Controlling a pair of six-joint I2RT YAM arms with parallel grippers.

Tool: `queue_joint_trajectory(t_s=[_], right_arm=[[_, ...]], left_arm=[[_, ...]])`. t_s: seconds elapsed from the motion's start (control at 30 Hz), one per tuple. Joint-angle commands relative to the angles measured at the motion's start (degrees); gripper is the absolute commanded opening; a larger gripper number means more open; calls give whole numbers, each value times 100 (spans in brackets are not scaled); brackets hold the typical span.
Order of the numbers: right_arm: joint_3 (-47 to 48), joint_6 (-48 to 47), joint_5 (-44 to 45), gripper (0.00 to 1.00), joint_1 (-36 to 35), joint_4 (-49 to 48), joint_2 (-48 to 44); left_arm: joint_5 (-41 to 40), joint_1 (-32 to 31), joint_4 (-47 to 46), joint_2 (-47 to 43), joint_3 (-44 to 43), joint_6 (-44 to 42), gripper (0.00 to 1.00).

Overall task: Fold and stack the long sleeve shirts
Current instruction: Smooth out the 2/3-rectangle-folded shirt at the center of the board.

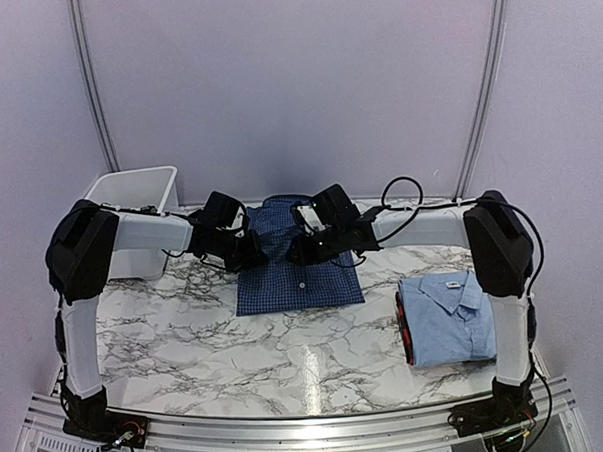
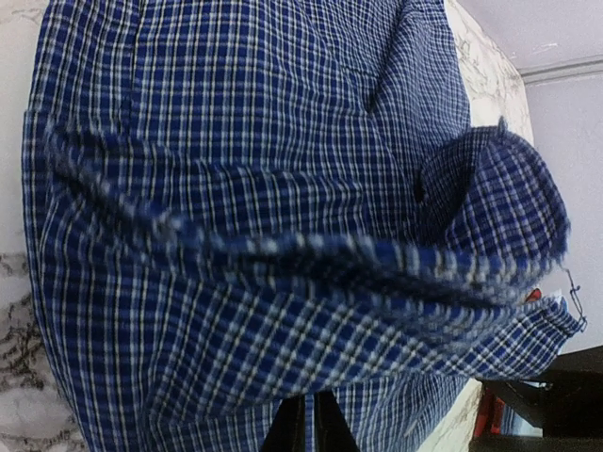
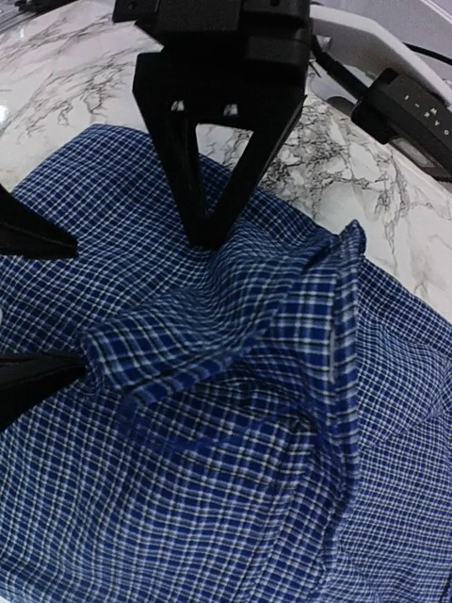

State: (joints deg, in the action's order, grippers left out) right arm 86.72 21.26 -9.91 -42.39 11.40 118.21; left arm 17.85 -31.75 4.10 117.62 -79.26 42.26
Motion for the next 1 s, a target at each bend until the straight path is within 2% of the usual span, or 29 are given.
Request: queue_joint_trajectory(t_s=[0.0, 0.27, 0.37, 0.43, 0.57, 0.7, 0.97], right_arm=[[761, -71, 257, 33, 140, 235, 548], [1967, -130, 239, 37, 629, 701, 1704], [2115, -137, 208, 46, 754, 797, 1753], [2044, -183, 311, 51, 825, 790, 1562], [1672, -235, 453, 53, 1066, 749, 1255], [1168, -190, 267, 53, 1438, 528, 1117], [1013, -240, 288, 51, 1761, 644, 1279]], left_arm=[[9, 198, -104, 429, -552, -162, 6], [-246, 502, 3, 832, -759, -296, 6], [-239, 578, 92, 999, -836, -353, 7], [-224, 612, 159, 1072, -885, -401, 7], [-255, 658, 209, 1053, -925, -442, 8], [-260, 678, 268, 1026, -1025, -481, 10], [-295, 703, 423, 1037, -1260, -529, 12]])
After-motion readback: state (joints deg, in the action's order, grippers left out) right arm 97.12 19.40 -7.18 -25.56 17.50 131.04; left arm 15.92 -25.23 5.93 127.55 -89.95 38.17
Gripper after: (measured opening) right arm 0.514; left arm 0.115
